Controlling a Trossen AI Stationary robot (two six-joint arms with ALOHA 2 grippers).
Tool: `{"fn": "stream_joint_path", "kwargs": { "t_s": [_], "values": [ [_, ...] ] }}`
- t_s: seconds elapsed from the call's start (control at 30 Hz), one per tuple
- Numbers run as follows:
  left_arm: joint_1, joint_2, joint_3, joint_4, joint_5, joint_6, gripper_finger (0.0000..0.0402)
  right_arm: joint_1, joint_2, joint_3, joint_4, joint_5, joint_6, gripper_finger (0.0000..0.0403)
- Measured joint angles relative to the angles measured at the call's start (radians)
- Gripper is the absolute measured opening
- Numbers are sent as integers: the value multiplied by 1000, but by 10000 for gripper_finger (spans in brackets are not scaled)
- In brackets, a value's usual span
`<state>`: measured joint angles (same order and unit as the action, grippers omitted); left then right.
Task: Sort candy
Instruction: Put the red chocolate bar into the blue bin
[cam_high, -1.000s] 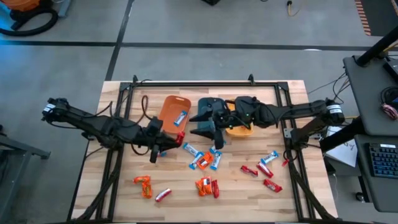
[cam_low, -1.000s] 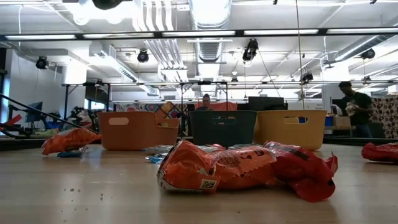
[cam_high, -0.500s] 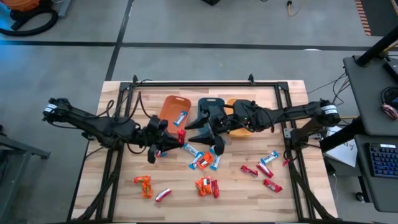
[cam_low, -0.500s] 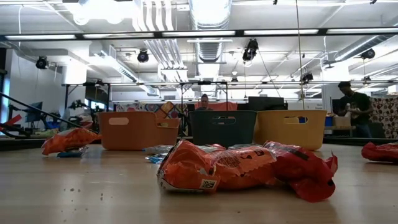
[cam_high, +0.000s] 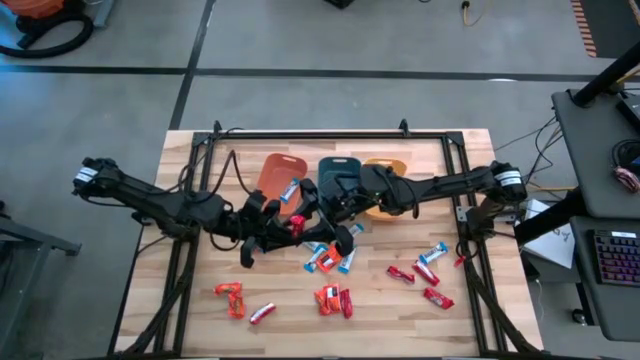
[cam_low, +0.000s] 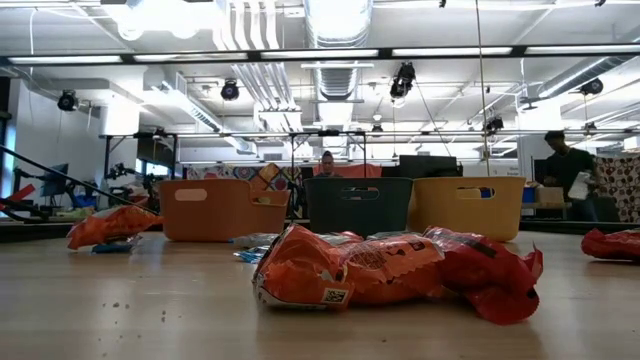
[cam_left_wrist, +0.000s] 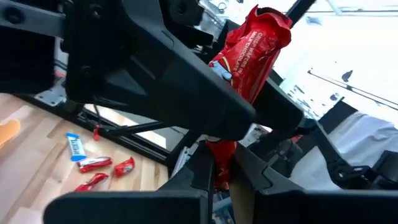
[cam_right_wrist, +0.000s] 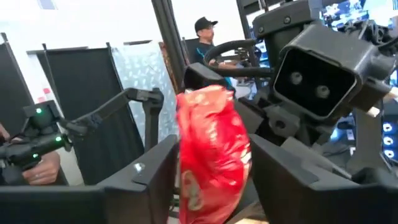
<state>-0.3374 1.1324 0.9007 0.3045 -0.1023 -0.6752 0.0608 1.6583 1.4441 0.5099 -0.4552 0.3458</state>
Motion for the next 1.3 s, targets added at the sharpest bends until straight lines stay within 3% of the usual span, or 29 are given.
{"fn": "stream_joint_path", "kwargs": {
  "t_s": [0.27, 0.4, 0.5, 0.8, 0.97, 1.13, 1.3],
  "values": [
    [-2, 7, 0, 10, 15, -7, 7, -9, 0, 8, -2, -38, -5, 66],
    [-2, 7, 0, 10, 17, -11, 7, -14, -1, 8, -3, -51, -2, 38],
    [-2, 7, 0, 10, 19, -14, 7, -13, -1, 8, -3, -46, -2, 45],
    [-2, 7, 0, 10, 30, -15, 7, -27, -8, 8, -1, -26, 47, 145],
    [-2, 7, 0, 8, 33, -15, 7, -29, -15, 8, 6, -23, 48, 174],
    [-2, 7, 0, 0, 32, -18, 7, -34, -18, 8, 5, -23, 55, 164],
    [-2, 7, 0, 0, 29, -19, 7, -34, -20, 8, 6, -38, 55, 106]
  ]
}}
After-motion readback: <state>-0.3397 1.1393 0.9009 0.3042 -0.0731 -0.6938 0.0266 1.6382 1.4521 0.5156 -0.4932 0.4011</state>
